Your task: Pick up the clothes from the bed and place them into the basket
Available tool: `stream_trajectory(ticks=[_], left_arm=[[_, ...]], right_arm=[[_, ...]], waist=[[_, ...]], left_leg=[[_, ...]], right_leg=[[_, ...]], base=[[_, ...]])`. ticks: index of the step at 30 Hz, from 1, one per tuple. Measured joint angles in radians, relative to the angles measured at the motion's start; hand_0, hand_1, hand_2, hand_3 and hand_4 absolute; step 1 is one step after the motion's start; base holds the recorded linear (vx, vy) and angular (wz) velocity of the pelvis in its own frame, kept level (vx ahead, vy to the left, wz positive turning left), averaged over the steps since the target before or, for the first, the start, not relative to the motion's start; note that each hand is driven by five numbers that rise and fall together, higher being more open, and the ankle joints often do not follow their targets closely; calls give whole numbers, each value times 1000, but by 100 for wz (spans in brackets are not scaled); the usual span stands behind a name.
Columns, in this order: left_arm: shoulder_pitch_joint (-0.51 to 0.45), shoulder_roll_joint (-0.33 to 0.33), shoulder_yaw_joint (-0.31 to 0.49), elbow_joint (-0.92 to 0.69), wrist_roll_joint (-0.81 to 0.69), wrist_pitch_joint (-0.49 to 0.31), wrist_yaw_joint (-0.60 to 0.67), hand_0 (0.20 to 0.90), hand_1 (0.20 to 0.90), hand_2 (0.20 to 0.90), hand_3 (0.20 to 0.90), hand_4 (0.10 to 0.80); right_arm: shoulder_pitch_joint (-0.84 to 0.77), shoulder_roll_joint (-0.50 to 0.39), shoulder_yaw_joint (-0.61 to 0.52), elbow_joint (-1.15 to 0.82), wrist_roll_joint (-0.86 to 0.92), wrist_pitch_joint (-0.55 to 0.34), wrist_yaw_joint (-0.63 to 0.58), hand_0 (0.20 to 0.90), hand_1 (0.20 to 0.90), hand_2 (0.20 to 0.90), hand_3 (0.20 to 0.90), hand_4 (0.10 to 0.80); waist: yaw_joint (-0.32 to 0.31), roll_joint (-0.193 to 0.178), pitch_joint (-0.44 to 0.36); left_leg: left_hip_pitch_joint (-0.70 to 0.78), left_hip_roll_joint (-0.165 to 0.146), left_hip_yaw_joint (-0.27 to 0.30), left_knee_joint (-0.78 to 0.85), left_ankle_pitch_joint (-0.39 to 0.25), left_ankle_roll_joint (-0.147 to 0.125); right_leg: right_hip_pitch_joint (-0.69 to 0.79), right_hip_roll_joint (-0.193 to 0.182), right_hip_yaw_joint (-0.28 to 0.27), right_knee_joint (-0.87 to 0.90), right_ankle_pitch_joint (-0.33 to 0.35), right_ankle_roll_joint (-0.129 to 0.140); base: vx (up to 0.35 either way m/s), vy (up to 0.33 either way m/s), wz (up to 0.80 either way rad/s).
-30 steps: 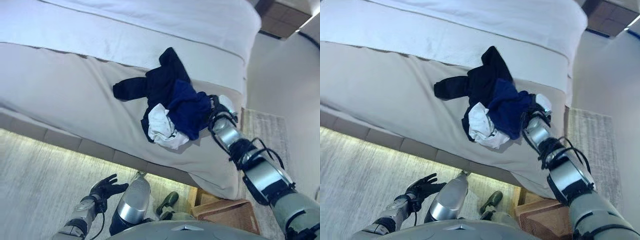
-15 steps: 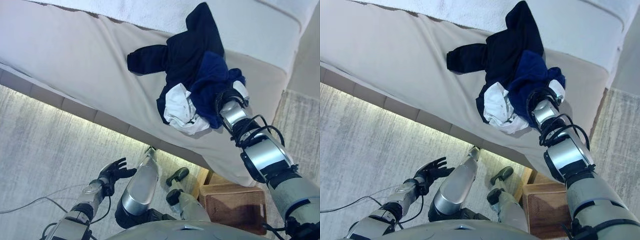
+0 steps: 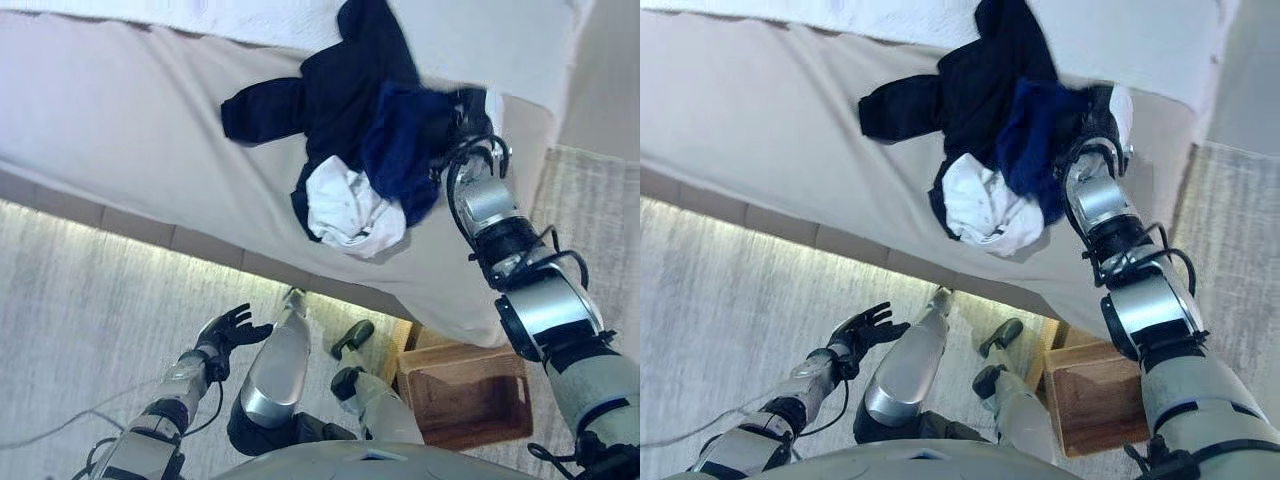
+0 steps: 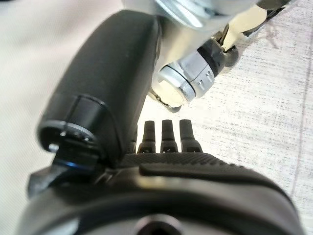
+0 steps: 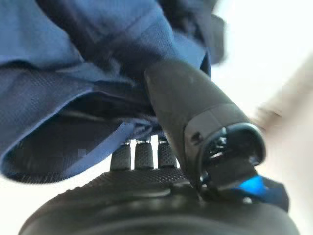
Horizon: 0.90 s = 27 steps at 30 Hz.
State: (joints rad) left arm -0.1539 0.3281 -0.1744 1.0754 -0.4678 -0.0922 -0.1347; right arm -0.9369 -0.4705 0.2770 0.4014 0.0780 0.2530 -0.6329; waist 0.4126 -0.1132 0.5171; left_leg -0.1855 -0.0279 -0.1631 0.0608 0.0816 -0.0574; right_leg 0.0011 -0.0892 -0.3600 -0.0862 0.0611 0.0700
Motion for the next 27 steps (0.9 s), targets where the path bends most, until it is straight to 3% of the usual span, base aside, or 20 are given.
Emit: stream_trajectory(ticks=[2,6,9,12,18,23,27], left_arm=[[27,2,37,-1,17,0,1,900,900,900,900,800],[54,7,89,-4,58,7,3,900,900,900,900,800],[89,28,94,0,88,28,21,900,900,900,900,800],[118,24,92,0,120,41,21,900,900,900,900,800],[144,-18,92,5,173,73,17,900,900,900,900,800],[176,-41,90,21,215,116,-5,900,900,900,900,800],[217,-44,75,30,233,138,-20,900,900,900,900,800]], right_arm=[[33,-7,-51,-155,-82,-33,-47,300,300,300,200,100],[65,-131,-163,-416,-195,-47,-118,300,300,300,200,100],[120,-192,-217,-488,-244,-44,-156,300,300,300,200,100],[199,-227,-231,-522,-259,-43,-157,300,300,300,200,100],[379,-257,-238,-530,-257,-45,-160,300,300,300,200,100],[533,-261,-327,-528,-235,-48,-150,300,300,300,200,100],[668,-262,-373,-490,-192,-55,-68,300,300,300,200,100]], waist=[[-23,-16,-7],[-104,-30,-16],[-178,-65,-97],[-221,-64,-196],[-301,-34,-340],[-378,15,-392],[-453,53,-413]], left_leg=[[24,5,32,3,-13,8],[81,8,91,4,-27,27],[93,8,130,6,-42,36],[115,9,162,4,-53,42],[210,24,254,-65,-57,42],[273,28,311,-150,-30,44],[311,41,367,-154,-37,43]], right_leg=[[12,-1,31,6,0,0],[25,-6,89,38,0,-1],[22,-11,123,33,0,-1],[25,-13,158,32,0,-1],[42,-3,221,29,1,0],[47,6,273,-1,-3,5],[59,24,331,-5,11,15]], base=[[88,13,-46],[142,-25,-44],[84,-85,-37],[28,-95,-37],[-12,-89,-44],[-22,-64,-41],[-46,-130,-43]])
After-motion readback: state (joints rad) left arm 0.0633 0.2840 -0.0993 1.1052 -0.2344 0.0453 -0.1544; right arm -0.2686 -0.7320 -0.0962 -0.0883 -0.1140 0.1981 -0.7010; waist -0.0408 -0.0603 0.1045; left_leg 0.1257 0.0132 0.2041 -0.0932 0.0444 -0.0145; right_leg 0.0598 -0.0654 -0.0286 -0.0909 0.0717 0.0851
